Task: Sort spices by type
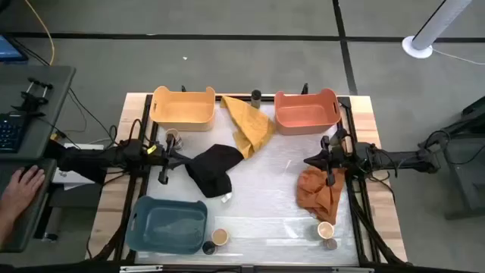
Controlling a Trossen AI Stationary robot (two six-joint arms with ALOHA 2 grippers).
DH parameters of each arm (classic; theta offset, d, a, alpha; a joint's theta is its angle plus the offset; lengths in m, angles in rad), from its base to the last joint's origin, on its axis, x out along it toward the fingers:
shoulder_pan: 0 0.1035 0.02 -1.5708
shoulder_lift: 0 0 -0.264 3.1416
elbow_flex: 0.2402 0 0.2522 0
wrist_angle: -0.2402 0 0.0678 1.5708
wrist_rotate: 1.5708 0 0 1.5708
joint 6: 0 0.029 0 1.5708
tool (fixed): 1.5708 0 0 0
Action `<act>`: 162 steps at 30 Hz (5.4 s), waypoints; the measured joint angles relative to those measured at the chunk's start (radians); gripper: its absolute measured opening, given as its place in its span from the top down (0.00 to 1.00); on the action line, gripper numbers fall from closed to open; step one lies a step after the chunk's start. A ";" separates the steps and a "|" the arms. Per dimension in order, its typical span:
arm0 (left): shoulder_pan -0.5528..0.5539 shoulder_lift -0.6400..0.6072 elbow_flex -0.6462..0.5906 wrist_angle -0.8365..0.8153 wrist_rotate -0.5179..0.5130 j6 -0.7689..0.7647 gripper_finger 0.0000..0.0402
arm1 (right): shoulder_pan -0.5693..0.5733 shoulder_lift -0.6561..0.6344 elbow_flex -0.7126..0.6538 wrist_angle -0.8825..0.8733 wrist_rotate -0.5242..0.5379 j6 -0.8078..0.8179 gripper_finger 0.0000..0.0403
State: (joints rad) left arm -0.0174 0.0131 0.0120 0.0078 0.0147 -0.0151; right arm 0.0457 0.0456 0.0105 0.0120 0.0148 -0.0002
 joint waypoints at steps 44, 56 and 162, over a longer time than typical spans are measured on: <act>0.000 0.000 0.000 0.000 0.000 0.000 1.00 | 0.000 0.000 0.000 0.000 0.000 0.000 1.00; 0.000 0.000 0.000 0.000 0.000 0.000 1.00 | 0.000 0.000 0.000 0.000 0.000 0.000 1.00; 0.000 0.000 0.000 0.000 0.000 0.000 1.00 | 0.590 1.456 1.368 -1.386 -0.420 1.278 0.29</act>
State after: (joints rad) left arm -0.0177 0.0132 0.0120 0.0078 0.0147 -0.0151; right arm 0.6358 1.5015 1.3783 -1.3736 -0.4048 1.2776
